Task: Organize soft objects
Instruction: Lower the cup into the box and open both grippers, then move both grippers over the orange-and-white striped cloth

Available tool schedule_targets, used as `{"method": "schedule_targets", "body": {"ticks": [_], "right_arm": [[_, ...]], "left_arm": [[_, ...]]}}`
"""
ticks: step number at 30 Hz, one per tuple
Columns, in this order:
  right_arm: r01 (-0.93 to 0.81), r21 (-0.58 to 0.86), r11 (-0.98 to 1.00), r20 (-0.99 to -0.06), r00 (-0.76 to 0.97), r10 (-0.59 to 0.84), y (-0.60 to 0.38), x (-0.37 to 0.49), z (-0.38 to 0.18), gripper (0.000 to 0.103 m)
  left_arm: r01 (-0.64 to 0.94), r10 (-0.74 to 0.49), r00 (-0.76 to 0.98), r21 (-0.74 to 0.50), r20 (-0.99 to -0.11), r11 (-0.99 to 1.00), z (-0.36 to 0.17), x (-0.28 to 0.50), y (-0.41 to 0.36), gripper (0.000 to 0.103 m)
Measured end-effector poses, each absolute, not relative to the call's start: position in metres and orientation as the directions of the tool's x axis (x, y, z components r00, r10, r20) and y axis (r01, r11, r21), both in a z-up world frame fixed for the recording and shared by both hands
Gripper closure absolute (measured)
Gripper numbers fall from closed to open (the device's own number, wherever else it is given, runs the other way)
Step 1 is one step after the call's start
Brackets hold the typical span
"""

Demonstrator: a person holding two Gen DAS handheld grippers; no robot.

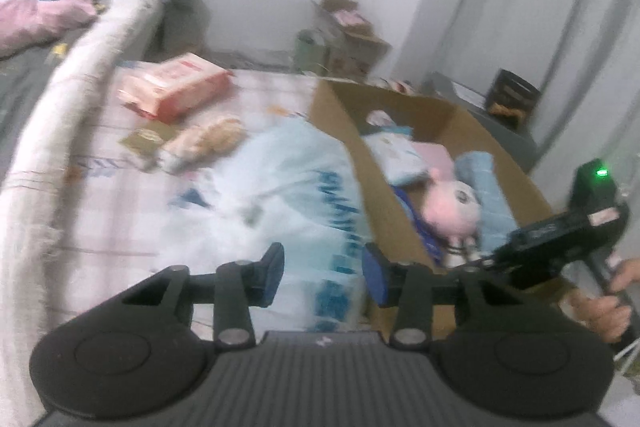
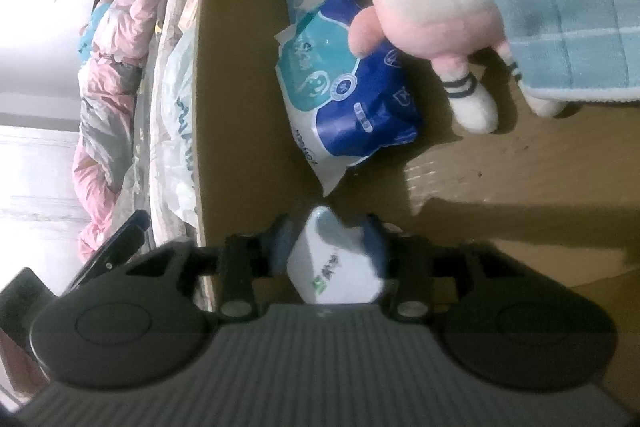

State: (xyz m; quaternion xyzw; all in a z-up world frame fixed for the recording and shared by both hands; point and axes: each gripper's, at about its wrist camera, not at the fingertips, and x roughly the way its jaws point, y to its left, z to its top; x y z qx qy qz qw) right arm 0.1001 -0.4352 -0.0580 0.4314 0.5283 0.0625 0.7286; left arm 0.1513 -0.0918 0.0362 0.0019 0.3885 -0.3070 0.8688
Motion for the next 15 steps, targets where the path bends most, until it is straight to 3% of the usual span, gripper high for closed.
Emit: {"method": "schedule_targets", "body": {"ticks": [6,10,12,15], "right_arm": [[0.306,0.606,0.734,-0.759,0.498,0.419,-0.437,0.102,-0.012,0.036],[0.276,0.578,0.768,-0.755,0.537,0.376,-0.434,0.108,0.02,0.035],[0.256,0.584,0.77,-0.741,0.556,0.377,-0.432,0.114,0.034,0.035],[0.206,0.604,0.77,-0.71,0.578,0.403,-0.42,0.129,0.057,0.035]], "left_arm": [[0.491,-0.473,0.604,-0.168,-0.642,0.855,0.038,0.157,-0.065,0.052],[0.472,-0.451,0.643,-0.143,-0.619,0.87,0.037,0.161,-0.052,0.047],[0.464,-0.436,0.667,-0.121,-0.604,0.878,0.036,0.165,-0.049,0.042],[0.445,-0.411,0.703,-0.092,-0.581,0.891,0.035,0.175,-0.046,0.025]]}}
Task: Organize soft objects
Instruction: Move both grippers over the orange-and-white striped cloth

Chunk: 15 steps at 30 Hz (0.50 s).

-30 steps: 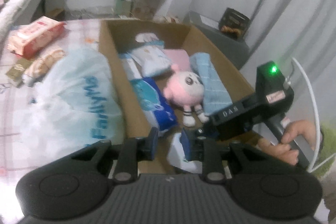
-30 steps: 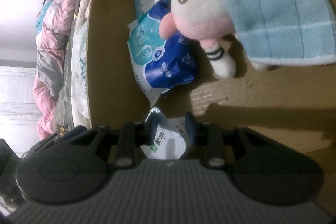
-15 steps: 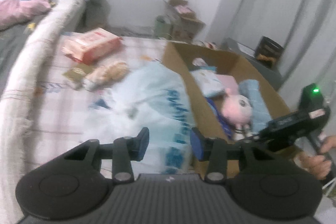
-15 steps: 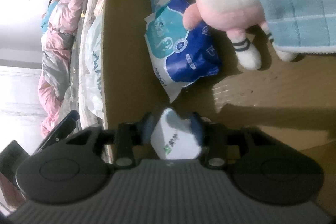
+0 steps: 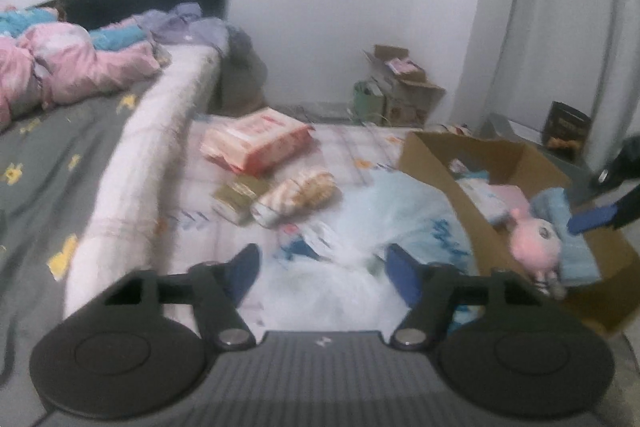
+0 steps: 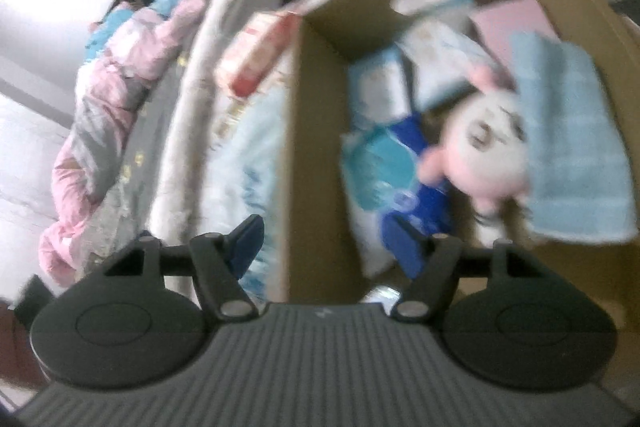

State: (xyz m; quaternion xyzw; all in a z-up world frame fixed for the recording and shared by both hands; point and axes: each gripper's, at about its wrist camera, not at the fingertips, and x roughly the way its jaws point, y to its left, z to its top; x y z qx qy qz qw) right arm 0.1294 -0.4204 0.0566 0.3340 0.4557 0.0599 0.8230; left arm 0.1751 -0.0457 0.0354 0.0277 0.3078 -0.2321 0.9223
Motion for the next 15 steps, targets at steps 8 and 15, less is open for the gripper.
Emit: {"method": "schedule_targets", "body": {"ticks": [8,15], "right_arm": [[0.086,0.652,0.754,-0.648,0.58,0.494,-0.369,0.215,0.099,0.033],[0.178,0.633,0.754,-0.724,0.48,0.495,-0.325,0.349,0.072,0.033]], "left_arm": [[0.446,-0.348,0.797,0.092,-0.493,0.89,0.035,0.226,-0.06,0.006],[0.514,-0.361,0.77,0.177,-0.526,0.84,0.005,0.296,-0.093,0.017]]}}
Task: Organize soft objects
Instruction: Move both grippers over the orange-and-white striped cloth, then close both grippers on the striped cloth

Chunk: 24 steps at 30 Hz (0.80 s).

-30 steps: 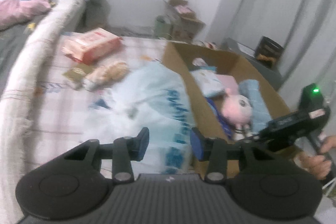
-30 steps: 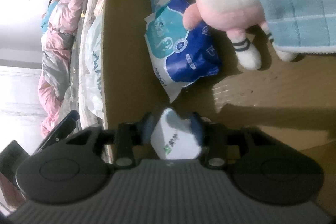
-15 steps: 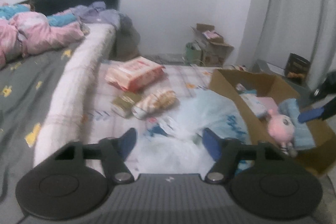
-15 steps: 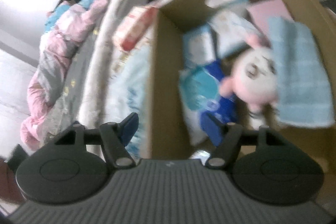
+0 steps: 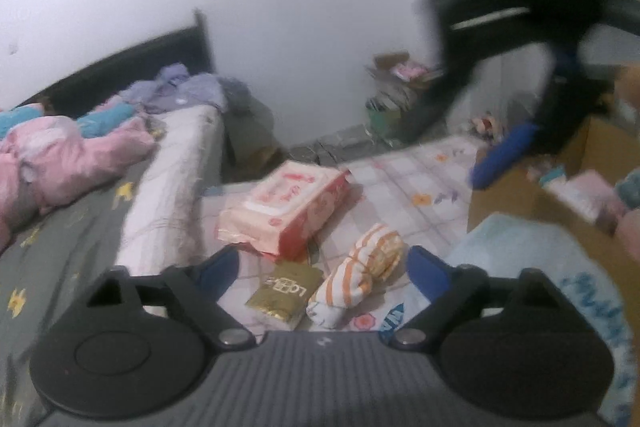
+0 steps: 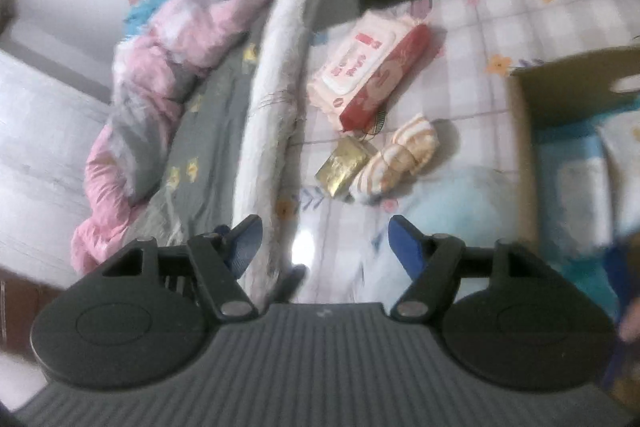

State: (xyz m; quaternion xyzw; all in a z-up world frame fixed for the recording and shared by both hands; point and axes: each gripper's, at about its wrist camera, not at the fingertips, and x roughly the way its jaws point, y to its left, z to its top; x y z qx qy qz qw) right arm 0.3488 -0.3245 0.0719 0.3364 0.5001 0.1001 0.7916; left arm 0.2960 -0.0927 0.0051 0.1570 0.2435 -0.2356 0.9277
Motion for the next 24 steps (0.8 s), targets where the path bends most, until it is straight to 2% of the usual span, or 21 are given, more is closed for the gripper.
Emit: {"method": "schedule_targets", "body": {"ticks": [2,4,9,11,15,20,24], "right_arm": [[0.252,0.604,0.756,-0.768,0.437,0.468,-0.32,0.381,0.051,0.033],[0.312,0.575,0.756,-0.803,0.392,0.449,-0.319,0.406,0.03,0.033],[0.42,0.493,0.762,-0.866,0.32,0.384,-0.32,0.442,-0.016,0.027],[0.448,0.477,0.756,-0.877,0.29,0.382,-0.318,0.451,-0.032,0.027],[0.462,0.459,0.759,-0.888,0.251,0.385,-0.31,0.461,-0.057,0.027],[0.425,0.46,0.78,-0.887,0.261,0.381,-0.298,0.468,-0.073,0.027],[0.402,0.494,0.771,-0.866,0.31,0.393,-0.294,0.47,-0.077,0.05]], "left_arm": [[0.55,-0.371,0.725,0.165,-0.58,0.819,-0.006,0.315,-0.102,0.027],[0.577,-0.381,0.688,0.148,-0.617,0.803,-0.016,0.329,-0.109,0.031],[0.658,-0.381,0.58,0.138,-0.72,0.74,-0.043,0.358,-0.13,0.031],[0.678,-0.352,0.548,0.156,-0.759,0.718,-0.055,0.367,-0.14,0.035],[0.667,-0.315,0.533,0.161,-0.785,0.727,-0.069,0.378,-0.147,0.04],[0.625,-0.286,0.538,0.148,-0.793,0.766,-0.07,0.389,-0.146,0.056],[0.603,-0.289,0.541,0.125,-0.79,0.788,-0.067,0.391,-0.143,0.061]]}}
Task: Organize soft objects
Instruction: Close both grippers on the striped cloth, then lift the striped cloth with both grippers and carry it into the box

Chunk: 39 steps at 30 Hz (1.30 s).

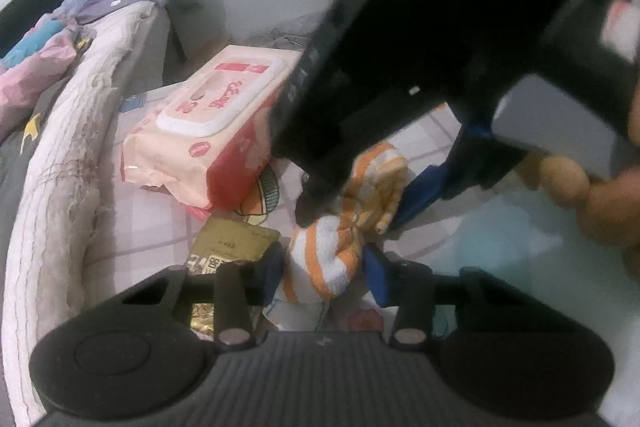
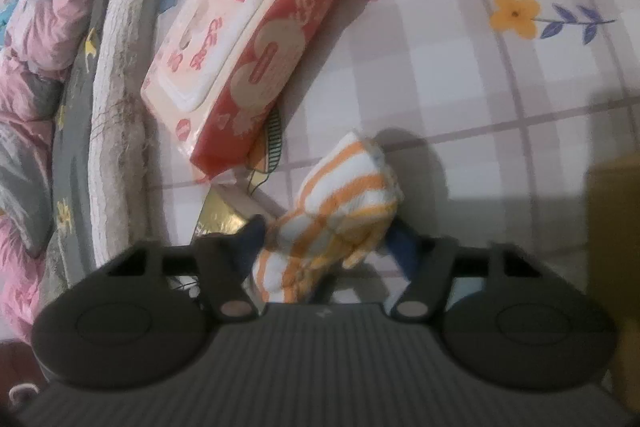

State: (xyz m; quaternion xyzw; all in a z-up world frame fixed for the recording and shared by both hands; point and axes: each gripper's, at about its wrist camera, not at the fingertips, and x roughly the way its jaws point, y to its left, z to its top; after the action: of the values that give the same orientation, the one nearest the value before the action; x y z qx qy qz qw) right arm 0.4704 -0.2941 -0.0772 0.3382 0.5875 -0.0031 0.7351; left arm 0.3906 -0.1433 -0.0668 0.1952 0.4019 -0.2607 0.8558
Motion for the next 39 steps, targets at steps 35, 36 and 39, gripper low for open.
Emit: {"method": "schedule_targets", "body": {"ticks": [35,36,39], "right_arm": [[0.233,0.565,0.791,-0.716,0.614,0.331,-0.487,0.068,0.064,0.058],[0.236,0.551,0.801,-0.728,0.604,0.323,-0.492,0.065,0.059,0.058],[0.218,0.504,0.836,-0.764,0.563,0.315,-0.496,0.064,0.044,0.057]], "left_arm": [[0.833,-0.713,0.263,-0.22,-0.65,0.508,0.065,0.09,-0.244,0.042],[0.818,-0.706,0.263,-0.236,-0.657,0.524,0.061,0.095,-0.239,0.042],[0.769,-0.683,0.286,-0.264,-0.673,0.582,0.052,0.111,-0.217,0.04]]}}
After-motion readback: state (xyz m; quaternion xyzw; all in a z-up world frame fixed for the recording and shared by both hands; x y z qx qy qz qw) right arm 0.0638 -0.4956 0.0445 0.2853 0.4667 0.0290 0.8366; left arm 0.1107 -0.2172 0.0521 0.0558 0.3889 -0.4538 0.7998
